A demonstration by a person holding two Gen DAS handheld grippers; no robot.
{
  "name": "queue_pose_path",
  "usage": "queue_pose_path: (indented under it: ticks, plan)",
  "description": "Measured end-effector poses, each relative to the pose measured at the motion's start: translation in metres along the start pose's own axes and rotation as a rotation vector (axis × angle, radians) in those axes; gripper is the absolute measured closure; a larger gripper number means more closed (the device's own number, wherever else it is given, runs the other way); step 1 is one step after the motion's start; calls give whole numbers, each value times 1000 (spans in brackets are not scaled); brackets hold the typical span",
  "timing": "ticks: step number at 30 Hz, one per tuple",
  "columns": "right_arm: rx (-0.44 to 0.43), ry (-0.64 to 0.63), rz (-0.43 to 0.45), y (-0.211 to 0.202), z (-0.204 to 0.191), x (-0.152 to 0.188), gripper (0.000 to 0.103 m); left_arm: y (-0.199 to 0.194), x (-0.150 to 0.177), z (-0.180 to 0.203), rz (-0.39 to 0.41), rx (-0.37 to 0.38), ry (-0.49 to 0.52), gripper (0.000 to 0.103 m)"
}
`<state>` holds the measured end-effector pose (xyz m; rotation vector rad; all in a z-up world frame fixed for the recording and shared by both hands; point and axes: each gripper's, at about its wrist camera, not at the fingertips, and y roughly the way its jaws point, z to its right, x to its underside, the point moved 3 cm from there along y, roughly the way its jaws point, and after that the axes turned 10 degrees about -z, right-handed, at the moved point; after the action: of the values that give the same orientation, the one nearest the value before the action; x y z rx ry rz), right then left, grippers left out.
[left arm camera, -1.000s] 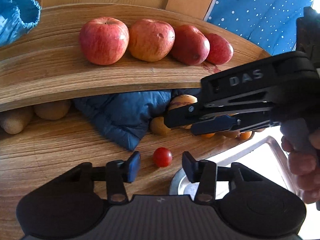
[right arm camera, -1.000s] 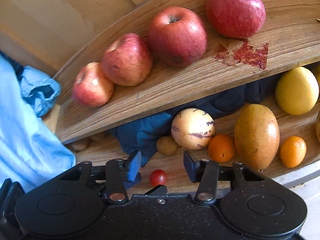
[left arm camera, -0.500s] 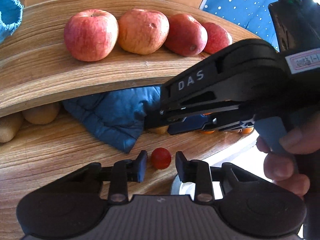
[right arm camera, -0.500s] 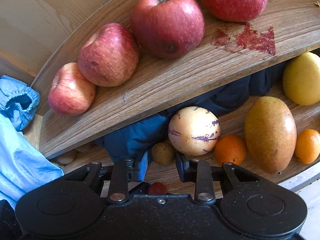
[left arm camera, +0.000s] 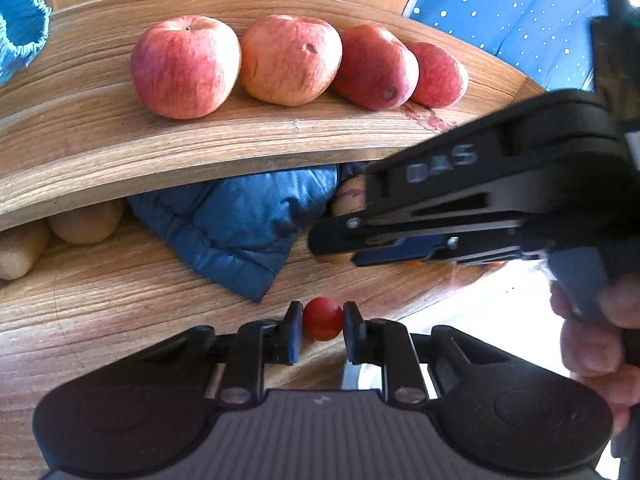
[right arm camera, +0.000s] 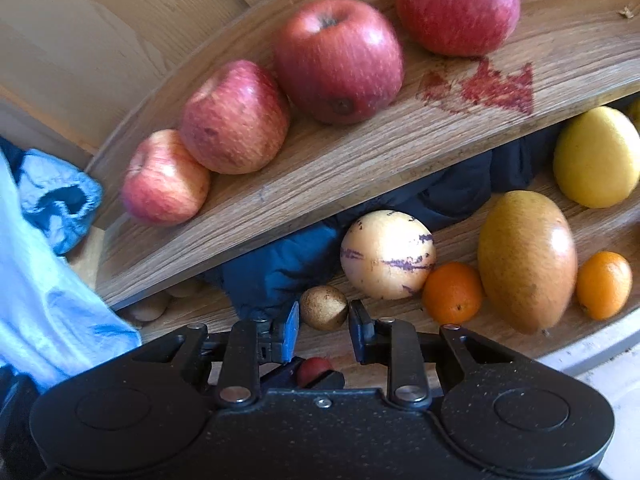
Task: Organize fruits
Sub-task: 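Grasp the cherry tomato with the left gripper while the right grasps the small brown fruit, then carry both fruits to the steel tray and open both grippers to release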
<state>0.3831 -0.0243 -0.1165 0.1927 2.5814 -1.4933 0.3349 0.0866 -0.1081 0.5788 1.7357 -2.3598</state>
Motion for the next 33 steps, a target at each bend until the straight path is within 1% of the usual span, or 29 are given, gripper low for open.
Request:
queue_pose_path:
  ticks: [4, 7, 12, 16, 19, 24, 26, 29, 33]
  plan:
    - [-22, -26, 45, -22, 5, 14, 74, -4, -1, 3, 9, -1, 4, 80]
    - [-23, -45, 89, -42, 12, 29, 74, -10, -3, 9, 20, 3, 15, 80]
    - [18, -45, 157, -80, 23, 40, 74, -15, -7, 31, 43, 21, 58, 80]
    - [61, -1, 219, -113, 49, 59, 74, -11, -8, 58, 46, 54, 107, 80]
    - [102, 55, 259, -134, 74, 75, 74, -7, -9, 83, 36, 88, 156, 80]
    - [194, 160, 305, -154, 113, 110, 74, 5, -7, 127, 6, 141, 259, 80]
    - [243, 188, 302, -159, 127, 125, 74, 13, -5, 146, -11, 157, 293, 80]
    - [317, 189, 297, -163, 140, 145, 74, 23, -1, 170, -38, 176, 341, 80]
    - [384, 193, 281, -164, 155, 169, 74, 35, 4, 197, -78, 200, 389, 80]
